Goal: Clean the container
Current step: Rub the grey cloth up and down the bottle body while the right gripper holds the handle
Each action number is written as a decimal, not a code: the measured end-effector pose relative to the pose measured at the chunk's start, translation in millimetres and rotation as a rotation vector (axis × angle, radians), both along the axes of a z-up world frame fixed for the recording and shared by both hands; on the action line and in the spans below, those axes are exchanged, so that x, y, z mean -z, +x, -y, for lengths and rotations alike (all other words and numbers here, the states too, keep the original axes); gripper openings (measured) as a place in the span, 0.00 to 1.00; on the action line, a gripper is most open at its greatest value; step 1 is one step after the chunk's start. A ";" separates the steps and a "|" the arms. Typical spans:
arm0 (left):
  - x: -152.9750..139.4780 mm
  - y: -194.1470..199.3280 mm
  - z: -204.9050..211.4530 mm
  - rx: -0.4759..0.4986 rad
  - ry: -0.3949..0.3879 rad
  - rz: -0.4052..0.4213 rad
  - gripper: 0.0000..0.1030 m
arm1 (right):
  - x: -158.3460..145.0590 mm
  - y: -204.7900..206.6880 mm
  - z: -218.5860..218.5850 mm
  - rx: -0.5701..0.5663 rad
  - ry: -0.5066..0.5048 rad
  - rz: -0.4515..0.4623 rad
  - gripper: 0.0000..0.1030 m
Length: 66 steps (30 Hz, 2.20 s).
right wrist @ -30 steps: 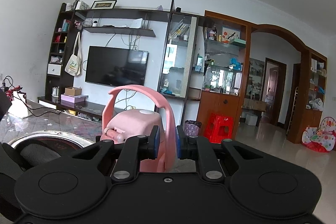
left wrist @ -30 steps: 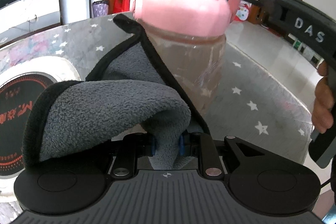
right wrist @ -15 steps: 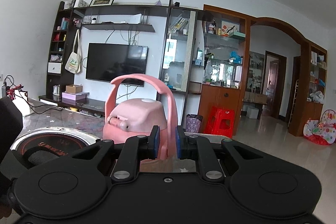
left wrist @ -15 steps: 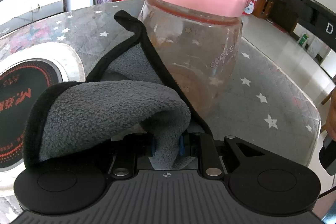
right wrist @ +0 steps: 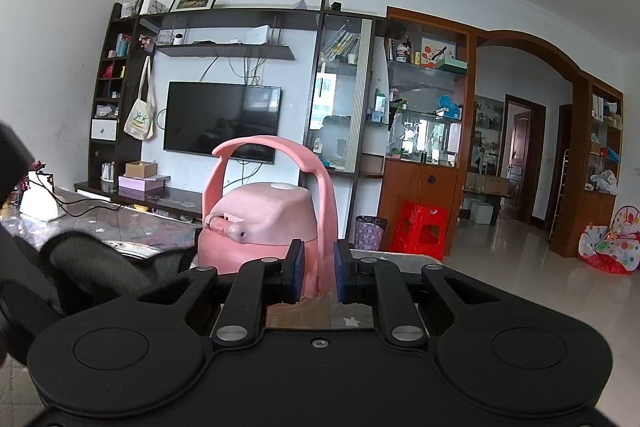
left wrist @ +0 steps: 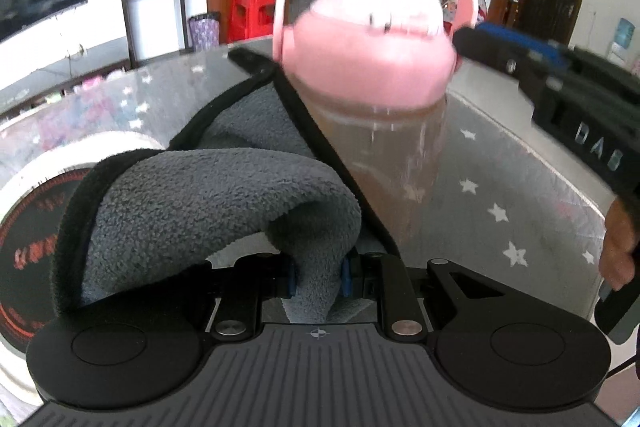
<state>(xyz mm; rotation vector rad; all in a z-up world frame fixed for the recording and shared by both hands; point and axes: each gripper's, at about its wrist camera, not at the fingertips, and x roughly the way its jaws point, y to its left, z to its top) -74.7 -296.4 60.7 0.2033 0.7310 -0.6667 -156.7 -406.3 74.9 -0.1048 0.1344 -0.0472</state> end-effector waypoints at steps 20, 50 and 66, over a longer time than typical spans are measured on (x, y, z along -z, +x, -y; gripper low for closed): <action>4.1 23.1 5.4 -0.031 0.019 0.014 0.20 | 1.2 5.0 9.9 -0.007 -0.002 -0.005 0.16; 44.6 21.0 14.5 -0.037 0.093 -0.047 0.20 | 14.7 7.2 11.3 -0.008 0.019 -0.047 0.16; 47.2 -3.0 43.4 0.073 0.094 -0.042 0.20 | 16.7 6.1 18.3 0.031 0.015 -0.048 0.16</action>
